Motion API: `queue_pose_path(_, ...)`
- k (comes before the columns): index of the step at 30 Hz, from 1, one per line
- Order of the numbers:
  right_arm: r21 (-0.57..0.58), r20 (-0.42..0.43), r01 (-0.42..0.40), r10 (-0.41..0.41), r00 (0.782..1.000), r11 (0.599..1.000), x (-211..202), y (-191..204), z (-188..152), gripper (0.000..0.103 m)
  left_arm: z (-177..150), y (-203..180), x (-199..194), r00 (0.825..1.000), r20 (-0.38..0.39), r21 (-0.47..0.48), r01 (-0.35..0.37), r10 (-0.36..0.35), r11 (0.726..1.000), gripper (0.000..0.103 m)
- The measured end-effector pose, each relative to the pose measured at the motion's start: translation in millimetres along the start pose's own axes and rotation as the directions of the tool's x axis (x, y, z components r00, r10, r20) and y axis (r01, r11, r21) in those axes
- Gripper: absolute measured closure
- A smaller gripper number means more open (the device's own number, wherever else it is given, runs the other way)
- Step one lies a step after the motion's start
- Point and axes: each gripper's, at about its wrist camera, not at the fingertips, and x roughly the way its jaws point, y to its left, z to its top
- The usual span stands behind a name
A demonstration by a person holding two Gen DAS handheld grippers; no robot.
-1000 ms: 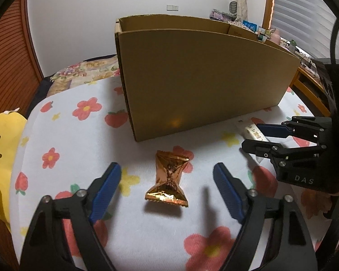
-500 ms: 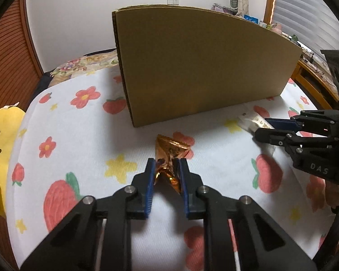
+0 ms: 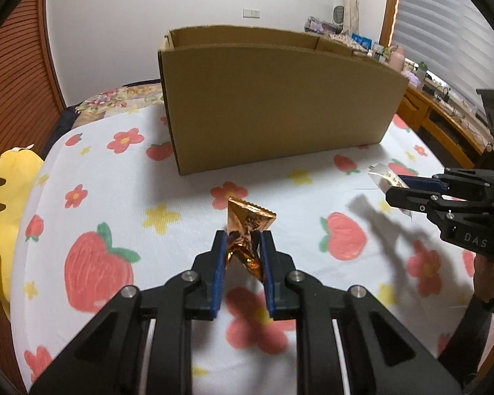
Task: Organize snacks
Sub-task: 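Grasp the white bar with the right tool while the left tool grasps the copper candy, then lift both held snacks and carry them over the open box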
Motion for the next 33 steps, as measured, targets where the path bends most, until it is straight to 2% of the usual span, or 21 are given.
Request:
queue_pose_path(24,0.046,0.140,0.020,-0.026,0.990,0.999,-97,-3,-45,0.083,-19,-59,-90,0.990,0.141,0.051,-0.003,-0.004,0.999,0.086)
queue_pose_path(33,0.026,0.229,0.029,-0.034,0.973,0.999,-137,1,-31,0.083,14,-68,-125,0.972,0.235,0.078,0.000,-0.018,0.997,0.086)
